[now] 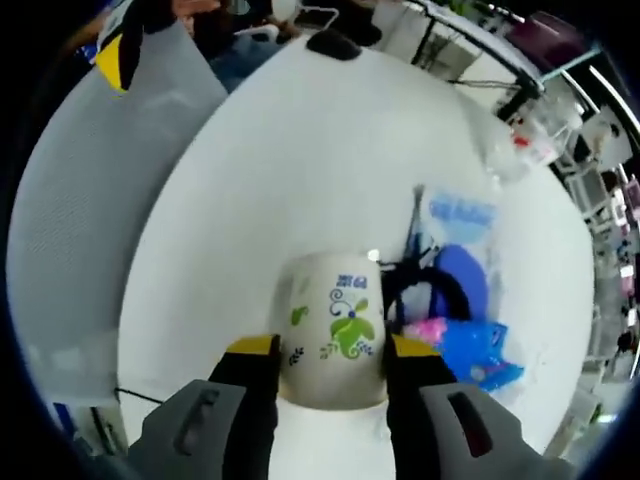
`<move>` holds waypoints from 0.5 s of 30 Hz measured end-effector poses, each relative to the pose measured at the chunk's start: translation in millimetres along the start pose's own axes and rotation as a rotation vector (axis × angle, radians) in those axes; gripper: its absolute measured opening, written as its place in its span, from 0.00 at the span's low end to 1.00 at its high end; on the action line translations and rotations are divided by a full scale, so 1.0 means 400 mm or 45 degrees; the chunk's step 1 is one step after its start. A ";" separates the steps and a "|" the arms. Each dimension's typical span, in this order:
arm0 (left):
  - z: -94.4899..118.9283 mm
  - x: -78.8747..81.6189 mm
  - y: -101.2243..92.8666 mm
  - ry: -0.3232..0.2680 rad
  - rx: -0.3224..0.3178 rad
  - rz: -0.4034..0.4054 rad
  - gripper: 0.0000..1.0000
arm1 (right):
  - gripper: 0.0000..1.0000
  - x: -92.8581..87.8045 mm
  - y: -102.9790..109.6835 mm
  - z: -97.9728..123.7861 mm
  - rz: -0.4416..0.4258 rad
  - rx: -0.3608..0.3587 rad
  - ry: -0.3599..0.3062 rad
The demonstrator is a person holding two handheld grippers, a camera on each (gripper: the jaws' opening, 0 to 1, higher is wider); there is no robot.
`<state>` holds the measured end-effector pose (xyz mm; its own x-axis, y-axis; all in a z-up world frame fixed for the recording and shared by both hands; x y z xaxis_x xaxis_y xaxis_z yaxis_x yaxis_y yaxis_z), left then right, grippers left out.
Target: Arrange the tabletop items into an orderly group along one side of the table until the central work area is clear of visible clutter.
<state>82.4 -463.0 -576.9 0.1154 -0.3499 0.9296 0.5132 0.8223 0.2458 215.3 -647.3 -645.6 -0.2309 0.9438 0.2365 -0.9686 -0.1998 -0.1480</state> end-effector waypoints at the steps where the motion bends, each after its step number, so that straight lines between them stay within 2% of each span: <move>1: 0.000 0.000 0.000 -0.001 0.000 0.001 0.80 | 0.38 0.001 -0.003 0.001 0.014 -0.007 0.003; 4: 0.000 0.002 0.001 -0.005 0.002 0.005 0.80 | 0.38 0.005 -0.004 0.005 0.039 -0.010 0.011; 6: -0.001 0.001 0.001 0.000 0.006 0.001 0.80 | 0.38 0.005 -0.005 0.008 0.098 -0.027 0.038; 12: -0.002 0.003 0.000 -0.001 0.004 0.000 0.80 | 0.39 0.003 -0.003 0.015 0.347 -0.089 0.179; 15: -0.003 0.002 -0.001 0.004 0.003 0.002 0.80 | 0.39 0.001 0.002 0.011 0.402 -0.089 0.246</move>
<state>83.5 -464.0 -576.5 0.1187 -0.3502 0.9291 0.5112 0.8237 0.2452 214.1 -648.4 -641.6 -0.4889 0.8722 -0.0157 -0.8424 -0.4767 -0.2513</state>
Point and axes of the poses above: the point that each gripper's makers call its tool centre point, and the gripper's own axes: z roughly backward along the fingers, y roughly to its left, x roughly out of its top, the point moved 7 cm from there along z, roughly backward along the fingers, and after that the axes turned 1 degree about x, right-handed, at the moved point
